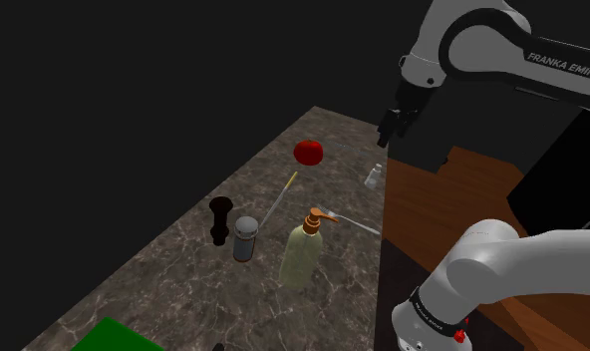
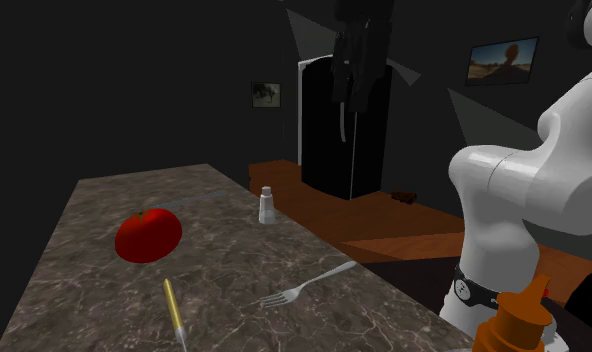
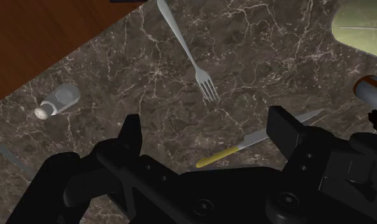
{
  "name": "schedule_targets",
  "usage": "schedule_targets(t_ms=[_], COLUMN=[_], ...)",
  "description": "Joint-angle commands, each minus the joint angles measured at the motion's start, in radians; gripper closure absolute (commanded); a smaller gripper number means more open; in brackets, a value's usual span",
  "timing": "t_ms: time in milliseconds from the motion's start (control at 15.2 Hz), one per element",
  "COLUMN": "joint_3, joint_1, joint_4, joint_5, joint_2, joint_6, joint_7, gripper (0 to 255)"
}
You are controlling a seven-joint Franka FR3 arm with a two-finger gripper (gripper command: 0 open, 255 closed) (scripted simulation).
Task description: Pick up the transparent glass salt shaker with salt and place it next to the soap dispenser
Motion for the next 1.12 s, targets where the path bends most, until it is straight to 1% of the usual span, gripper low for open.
schedule_targets(t_ms=[0,528,792,1056], joint_3=[0.0,-0.188,-0.282,-0.375], joint_1=[0.0,-0.045,-0.062,-0.07], joint_4=[0.0,-0.048,-0.042,-0.015], joint_5=[0.0,-0.06,-0.074,-0.07], joint_2=[0.0,0.106,0.193,0.3], joint_6=[0.0,0.16,0.24,0.317], joint_7=[0.0,-0.164,-0.248,-0.338], gripper=[0,0,0,0])
